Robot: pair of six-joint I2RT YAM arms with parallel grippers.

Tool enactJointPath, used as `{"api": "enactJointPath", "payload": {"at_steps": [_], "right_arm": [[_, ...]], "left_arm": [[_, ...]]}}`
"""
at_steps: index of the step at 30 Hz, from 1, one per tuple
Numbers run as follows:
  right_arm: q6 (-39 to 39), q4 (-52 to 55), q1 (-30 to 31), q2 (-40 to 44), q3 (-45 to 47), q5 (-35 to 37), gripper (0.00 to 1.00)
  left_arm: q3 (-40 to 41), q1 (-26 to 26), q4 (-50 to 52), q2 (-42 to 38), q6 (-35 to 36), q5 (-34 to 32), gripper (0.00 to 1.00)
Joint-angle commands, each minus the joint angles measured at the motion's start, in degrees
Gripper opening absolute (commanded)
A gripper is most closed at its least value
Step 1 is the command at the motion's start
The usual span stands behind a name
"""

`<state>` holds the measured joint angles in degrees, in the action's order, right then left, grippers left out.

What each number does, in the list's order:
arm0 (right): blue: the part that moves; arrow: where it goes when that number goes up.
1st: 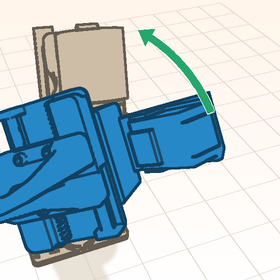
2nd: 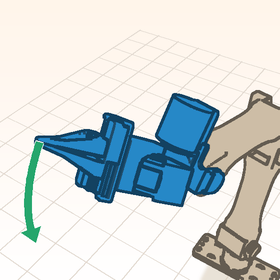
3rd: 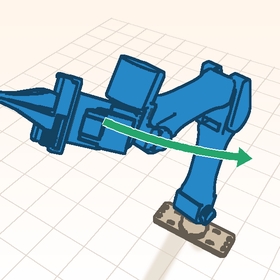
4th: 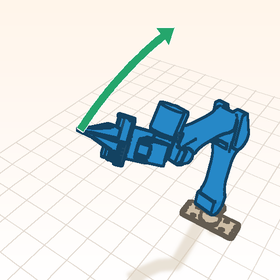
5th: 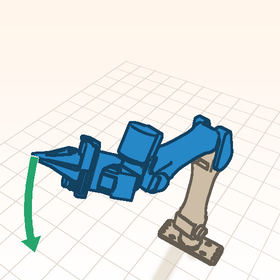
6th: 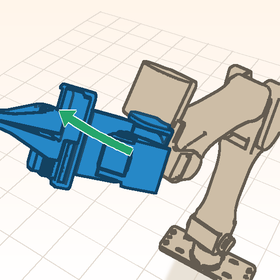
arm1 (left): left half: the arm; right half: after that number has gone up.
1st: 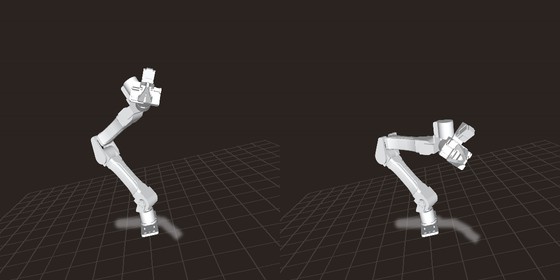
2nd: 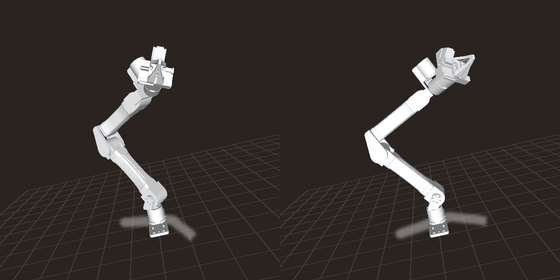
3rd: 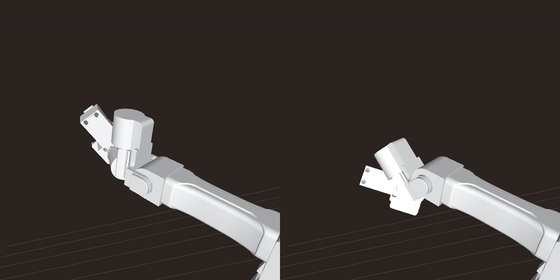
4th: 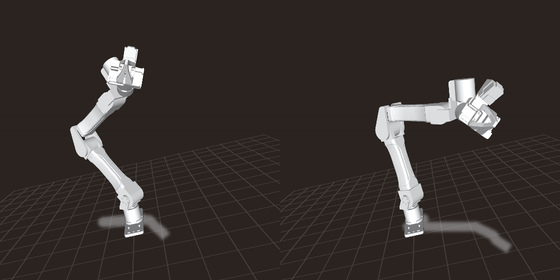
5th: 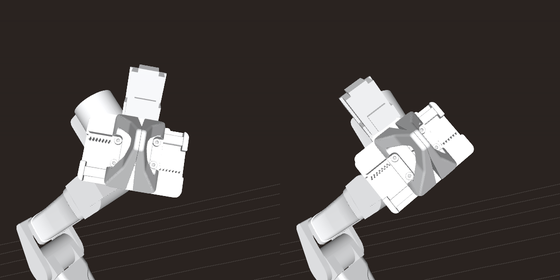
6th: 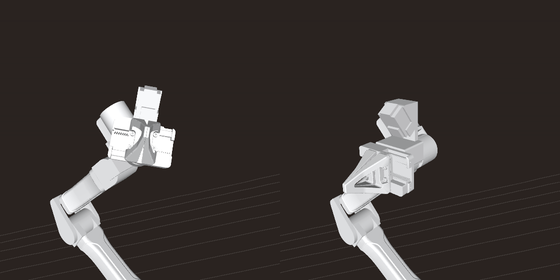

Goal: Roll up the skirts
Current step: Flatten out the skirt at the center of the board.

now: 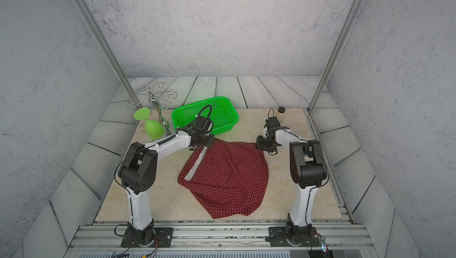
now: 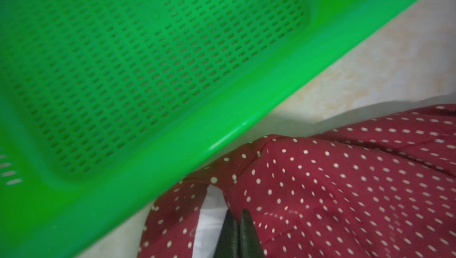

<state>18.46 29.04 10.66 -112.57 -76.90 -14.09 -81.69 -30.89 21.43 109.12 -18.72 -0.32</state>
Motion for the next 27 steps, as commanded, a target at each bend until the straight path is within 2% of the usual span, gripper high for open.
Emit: {"api": "enactJointPath", "payload": {"at_steps": [1, 3, 6, 8, 10, 13, 15, 19, 23, 25, 27], "right_arm": [[-2.3, 4.5, 2.2, -3.5, -1.9, 6.4, 0.46], [-2.6, 5.0, 2.3, -3.6, -2.4, 9.1, 0.33], [-3.1, 4.5, 2.1, -1.0, -1.6, 13.9, 0.15], [-2.4, 3.1, 1.3, 2.5, 0.2, 16.0, 0.10], [-1.5, 1.6, -0.3, 6.1, 2.0, 14.4, 0.11], [1.6, -2.4, -3.7, 11.3, 6.1, 6.9, 0.13], [5.7, -8.5, -6.8, 14.8, 10.7, -2.7, 0.13], [12.4, -19.1, -9.9, 20.9, 17.5, -15.1, 0.01], [16.3, -29.8, -10.1, 32.4, 22.4, -22.1, 0.00], [20.6, -40.6, -10.4, 38.7, 26.1, -26.3, 0.00], [35.3, -63.3, -11.3, 43.0, 32.2, -30.2, 0.00]], "left_arm": [[2.8, -0.1, -3.5, -9.3, 2.2, 3.7, 0.00], [4.8, -0.1, -4.4, -14.2, 4.1, 6.6, 0.00], [7.1, -0.1, -5.2, -20.9, 5.8, 6.7, 0.00], [7.2, 0.2, -3.7, -24.0, 6.9, 4.5, 0.00], [6.6, 0.8, -2.0, -26.2, 7.7, 3.0, 0.00], [4.9, 1.4, 0.3, -28.8, 10.5, 1.4, 0.00], [3.7, 1.5, 0.9, -30.5, 13.0, 2.5, 0.00], [0.8, 1.5, 1.2, -33.7, 15.7, 10.2, 0.00], [-3.8, 0.5, -0.1, -36.6, 16.3, 20.9, 0.00], [-6.2, -0.4, -1.0, -37.8, 15.7, 24.8, 0.00], [-9.7, -1.5, -0.5, -38.4, 15.2, 27.3, 0.00]]}}
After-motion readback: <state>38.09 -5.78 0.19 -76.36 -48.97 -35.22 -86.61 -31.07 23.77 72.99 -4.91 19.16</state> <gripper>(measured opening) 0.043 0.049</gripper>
